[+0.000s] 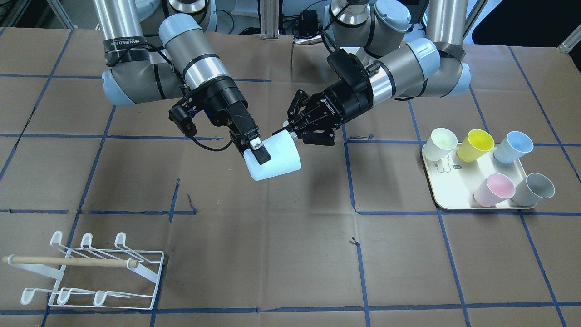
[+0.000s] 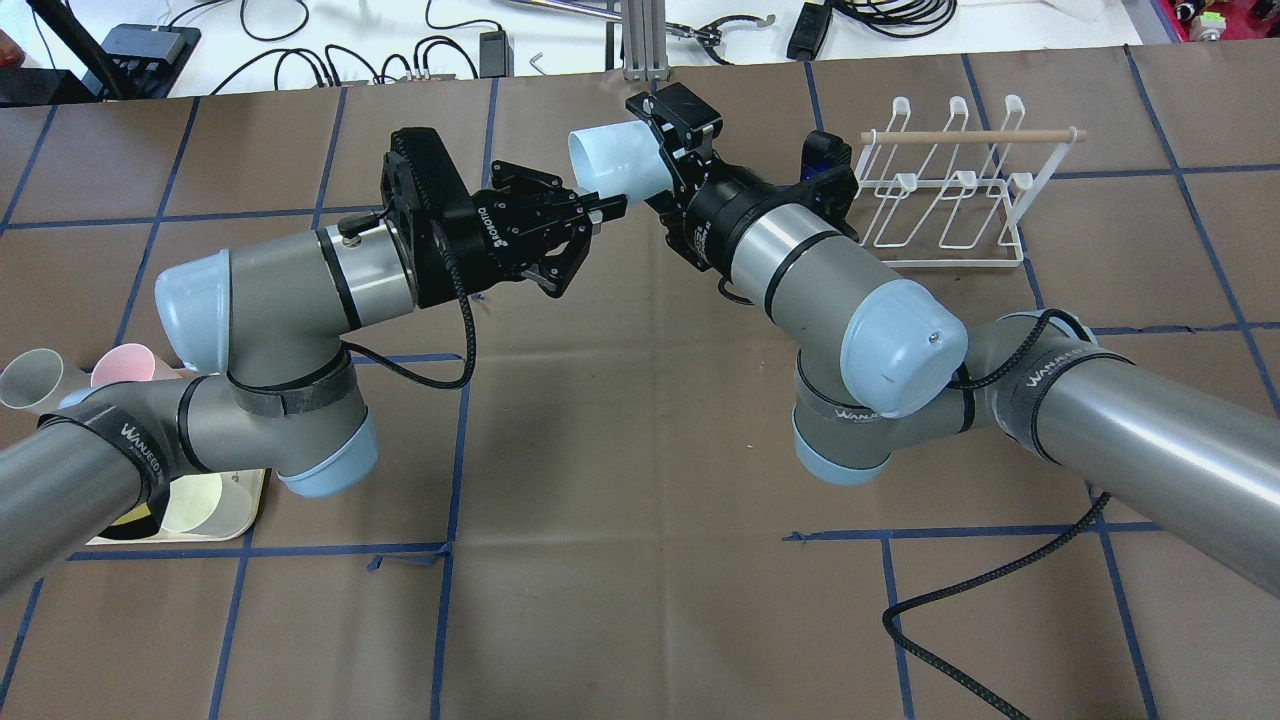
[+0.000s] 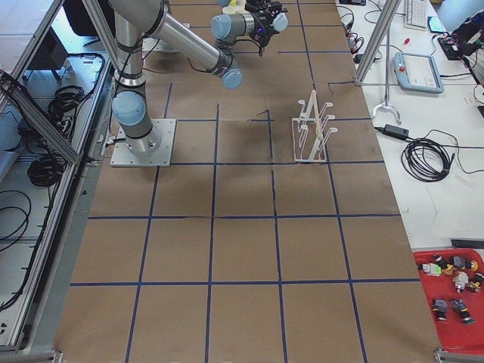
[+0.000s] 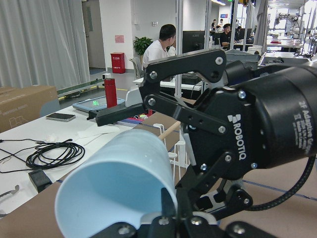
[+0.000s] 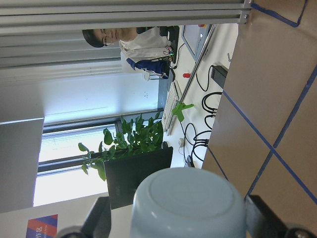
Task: Transfer IKEA cup to right arm and place on rack
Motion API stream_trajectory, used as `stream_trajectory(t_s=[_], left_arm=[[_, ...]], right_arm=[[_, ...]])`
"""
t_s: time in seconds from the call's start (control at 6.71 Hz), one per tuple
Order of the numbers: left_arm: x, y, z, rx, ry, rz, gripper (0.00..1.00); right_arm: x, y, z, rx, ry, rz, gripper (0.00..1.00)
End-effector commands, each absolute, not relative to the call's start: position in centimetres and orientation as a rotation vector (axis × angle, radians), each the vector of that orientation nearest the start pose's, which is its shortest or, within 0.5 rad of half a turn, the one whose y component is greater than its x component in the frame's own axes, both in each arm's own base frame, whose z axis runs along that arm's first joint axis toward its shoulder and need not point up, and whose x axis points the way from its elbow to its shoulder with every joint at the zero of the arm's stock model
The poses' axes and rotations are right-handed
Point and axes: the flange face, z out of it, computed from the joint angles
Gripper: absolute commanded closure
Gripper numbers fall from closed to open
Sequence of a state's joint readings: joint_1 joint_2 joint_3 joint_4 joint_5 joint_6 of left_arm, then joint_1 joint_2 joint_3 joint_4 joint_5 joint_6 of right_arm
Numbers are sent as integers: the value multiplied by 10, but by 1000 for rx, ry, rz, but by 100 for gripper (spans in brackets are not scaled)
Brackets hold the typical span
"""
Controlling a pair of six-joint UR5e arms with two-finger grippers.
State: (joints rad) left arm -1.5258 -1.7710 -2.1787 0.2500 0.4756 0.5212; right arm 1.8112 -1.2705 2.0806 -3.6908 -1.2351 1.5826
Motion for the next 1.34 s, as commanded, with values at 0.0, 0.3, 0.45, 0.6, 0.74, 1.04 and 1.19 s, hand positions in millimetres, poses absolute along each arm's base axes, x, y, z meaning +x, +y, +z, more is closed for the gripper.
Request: stream_trajectory(t_s=[0.0,0.3,0.45,0.6,0.74,1.04,1.19], left_arm=[[-201,-457,357,-1107,-1749,1381,94],[-202,-456,357,-1108,-1748,1380,93],[-201,-456,359,-1109,-1748,1386,90],[-201,-455,362,-1123,-1740,1411,68],[-199,-458,358,-1122,-1772,1436,41],[-199,-458,359,-1102,-1778,1429,8],[-199,-456,361,-1101,-1777,1432,2]], right_arm=[[284,-458,358,954,1595,-621,29],[284,-457,360,951,1592,-624,41],[284,-457,360,952,1593,-623,44],[284,-457,360,950,1593,-620,45],[284,-457,360,950,1592,-622,46],[284,-458,359,950,1594,-618,46],[284,-458,358,951,1595,-617,47]])
